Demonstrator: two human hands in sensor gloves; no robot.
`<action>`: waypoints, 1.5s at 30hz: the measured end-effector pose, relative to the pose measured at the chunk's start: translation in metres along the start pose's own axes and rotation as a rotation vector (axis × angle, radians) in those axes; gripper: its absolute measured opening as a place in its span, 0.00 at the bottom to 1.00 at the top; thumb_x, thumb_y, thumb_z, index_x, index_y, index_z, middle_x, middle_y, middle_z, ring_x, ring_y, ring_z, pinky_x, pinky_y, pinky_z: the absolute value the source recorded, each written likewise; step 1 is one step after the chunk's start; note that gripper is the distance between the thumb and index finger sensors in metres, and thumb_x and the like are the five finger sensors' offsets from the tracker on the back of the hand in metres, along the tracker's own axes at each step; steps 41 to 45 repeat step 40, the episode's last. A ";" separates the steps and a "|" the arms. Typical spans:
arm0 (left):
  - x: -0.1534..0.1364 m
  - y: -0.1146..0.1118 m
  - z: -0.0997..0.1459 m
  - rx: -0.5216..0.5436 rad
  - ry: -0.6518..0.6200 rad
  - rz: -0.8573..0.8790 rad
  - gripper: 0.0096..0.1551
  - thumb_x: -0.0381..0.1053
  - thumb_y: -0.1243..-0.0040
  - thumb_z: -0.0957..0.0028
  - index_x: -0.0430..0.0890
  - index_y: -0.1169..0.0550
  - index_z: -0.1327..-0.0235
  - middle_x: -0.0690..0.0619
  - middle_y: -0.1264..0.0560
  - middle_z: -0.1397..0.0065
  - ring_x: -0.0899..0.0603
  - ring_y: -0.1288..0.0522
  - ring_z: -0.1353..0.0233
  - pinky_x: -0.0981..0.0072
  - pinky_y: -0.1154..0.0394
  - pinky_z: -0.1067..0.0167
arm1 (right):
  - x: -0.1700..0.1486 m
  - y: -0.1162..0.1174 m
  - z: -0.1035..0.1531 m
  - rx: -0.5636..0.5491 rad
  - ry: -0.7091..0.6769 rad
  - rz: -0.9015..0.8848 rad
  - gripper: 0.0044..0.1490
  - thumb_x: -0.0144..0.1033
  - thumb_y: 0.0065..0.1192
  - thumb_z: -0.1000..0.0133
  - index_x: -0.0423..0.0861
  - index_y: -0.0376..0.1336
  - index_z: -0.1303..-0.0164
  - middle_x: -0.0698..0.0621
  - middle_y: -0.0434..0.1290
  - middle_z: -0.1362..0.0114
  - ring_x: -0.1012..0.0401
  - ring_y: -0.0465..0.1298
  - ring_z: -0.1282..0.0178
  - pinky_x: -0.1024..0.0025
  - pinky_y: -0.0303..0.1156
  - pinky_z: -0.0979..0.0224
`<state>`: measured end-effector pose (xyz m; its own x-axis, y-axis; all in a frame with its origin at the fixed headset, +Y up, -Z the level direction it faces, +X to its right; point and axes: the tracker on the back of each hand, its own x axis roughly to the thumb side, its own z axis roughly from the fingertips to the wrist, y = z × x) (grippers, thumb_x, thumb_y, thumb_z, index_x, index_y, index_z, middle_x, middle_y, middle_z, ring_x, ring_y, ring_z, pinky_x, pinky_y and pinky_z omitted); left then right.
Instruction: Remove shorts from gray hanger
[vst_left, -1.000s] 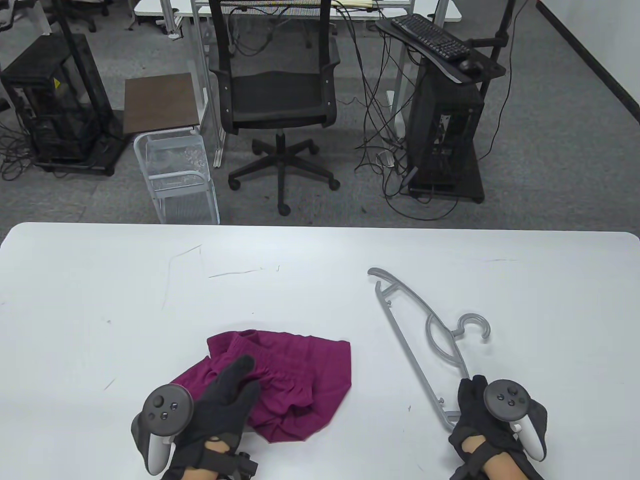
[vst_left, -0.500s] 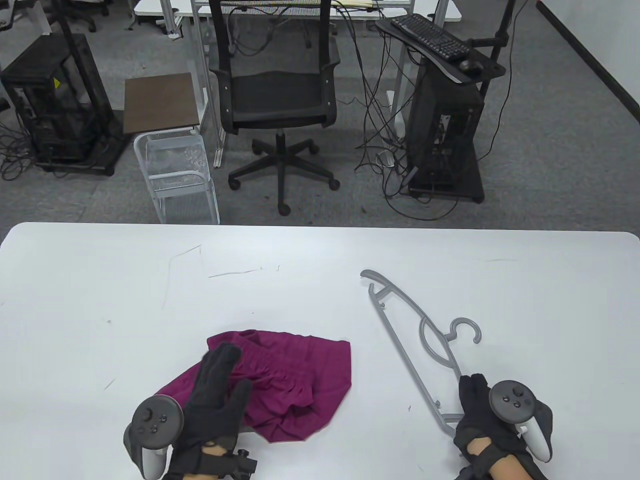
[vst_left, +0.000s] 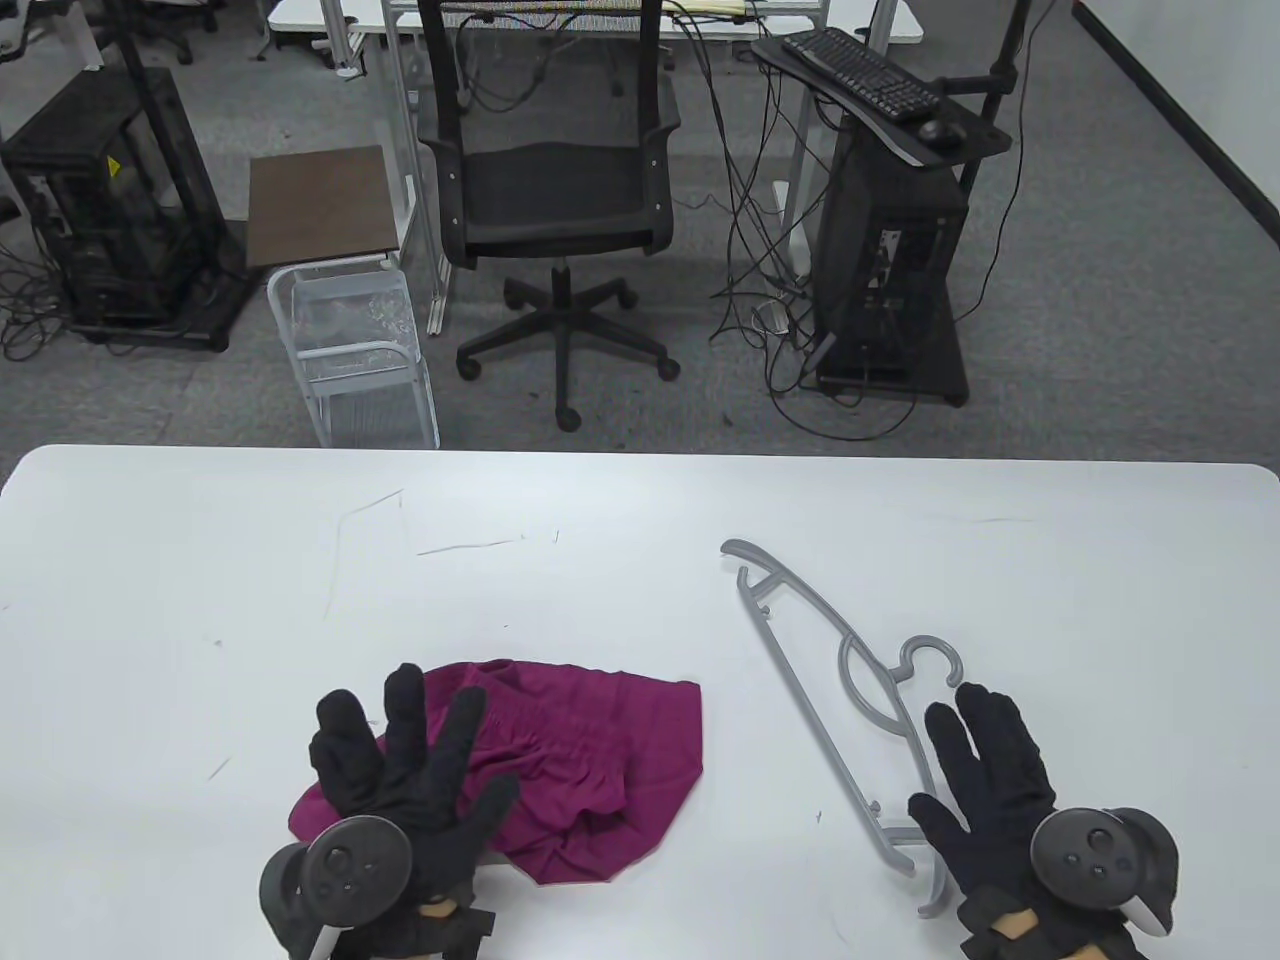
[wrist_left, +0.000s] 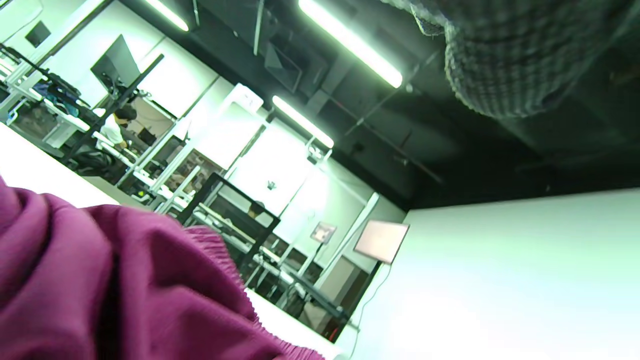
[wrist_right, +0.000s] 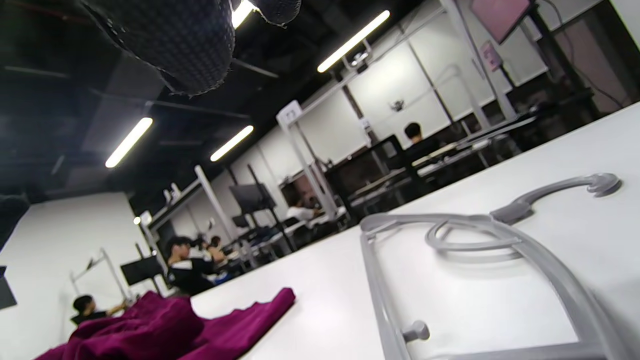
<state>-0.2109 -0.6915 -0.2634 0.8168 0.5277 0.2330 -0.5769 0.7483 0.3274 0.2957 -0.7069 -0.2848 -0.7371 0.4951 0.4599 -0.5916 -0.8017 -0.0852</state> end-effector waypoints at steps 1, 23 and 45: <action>0.001 -0.005 -0.002 -0.043 0.007 -0.040 0.52 0.73 0.36 0.63 0.85 0.50 0.28 0.79 0.71 0.20 0.53 0.86 0.26 0.43 0.81 0.28 | 0.001 0.002 -0.001 0.015 -0.003 0.015 0.50 0.47 0.63 0.43 0.47 0.41 0.18 0.40 0.35 0.13 0.35 0.34 0.18 0.22 0.40 0.26; -0.023 -0.045 -0.009 -0.538 0.250 -0.175 0.66 0.75 0.35 0.68 0.75 0.64 0.28 0.68 0.81 0.23 0.45 0.88 0.28 0.39 0.80 0.29 | -0.003 0.020 -0.004 0.137 0.036 -0.004 0.49 0.46 0.63 0.42 0.46 0.43 0.18 0.39 0.38 0.13 0.35 0.37 0.18 0.22 0.43 0.26; -0.029 -0.039 -0.008 -0.518 0.272 -0.128 0.64 0.75 0.36 0.67 0.75 0.62 0.26 0.68 0.80 0.23 0.45 0.88 0.27 0.39 0.80 0.29 | -0.022 0.019 -0.003 0.167 0.111 -0.143 0.48 0.46 0.62 0.41 0.46 0.43 0.17 0.39 0.39 0.12 0.34 0.38 0.18 0.22 0.44 0.27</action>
